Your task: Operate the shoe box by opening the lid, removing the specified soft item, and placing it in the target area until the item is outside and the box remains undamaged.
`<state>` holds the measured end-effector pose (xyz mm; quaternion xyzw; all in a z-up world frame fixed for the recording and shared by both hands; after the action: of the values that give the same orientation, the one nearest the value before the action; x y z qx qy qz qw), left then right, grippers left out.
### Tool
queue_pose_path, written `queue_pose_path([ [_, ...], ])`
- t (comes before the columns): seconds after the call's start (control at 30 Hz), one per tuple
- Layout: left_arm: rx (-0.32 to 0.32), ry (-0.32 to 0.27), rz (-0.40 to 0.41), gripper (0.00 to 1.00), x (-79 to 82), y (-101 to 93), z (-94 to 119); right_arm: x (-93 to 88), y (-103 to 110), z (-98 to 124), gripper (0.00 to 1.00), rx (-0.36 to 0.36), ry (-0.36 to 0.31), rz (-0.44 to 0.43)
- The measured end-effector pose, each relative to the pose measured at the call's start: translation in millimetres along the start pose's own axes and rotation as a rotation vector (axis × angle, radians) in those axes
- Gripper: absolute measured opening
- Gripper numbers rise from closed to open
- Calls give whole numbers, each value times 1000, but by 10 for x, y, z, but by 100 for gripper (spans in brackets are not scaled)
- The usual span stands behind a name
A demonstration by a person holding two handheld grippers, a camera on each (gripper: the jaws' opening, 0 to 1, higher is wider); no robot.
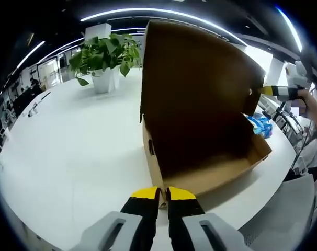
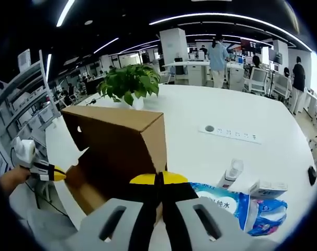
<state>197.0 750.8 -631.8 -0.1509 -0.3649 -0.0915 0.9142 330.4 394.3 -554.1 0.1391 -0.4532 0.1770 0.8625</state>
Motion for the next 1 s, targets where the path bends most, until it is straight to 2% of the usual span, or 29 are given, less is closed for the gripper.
queue_pose_path([
  [0.33,-5,-9,-60,7,24,-7,42,-146,78,96,0,-19,-17,21],
  [0.47,-1,-53,-60,10,88,7,116,-222,111,134,1,-23,-30,50],
  [0.67,15,-159,-81,18,295,38,257,-312,137,188,2,-19,-38,60],
  [0.87,16,-211,-128,21,475,2,347,-389,152,222,3,-14,-61,59],
  [1.0,19,-230,-170,23,558,-38,375,-422,198,253,4,-15,-86,91],
])
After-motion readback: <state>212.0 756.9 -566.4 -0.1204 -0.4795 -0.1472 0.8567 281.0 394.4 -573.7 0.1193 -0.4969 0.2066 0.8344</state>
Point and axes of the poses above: the point that each gripper's makers call its tool centre point, and the gripper's own axes: z roughly backward along the fingers, y roughly to its left, x roughly out of its top, the point moved 10 cm from there along z, roughly backward along the fingers, and after that the axes turned 7 degrees about -x, right-handed, at the moved point
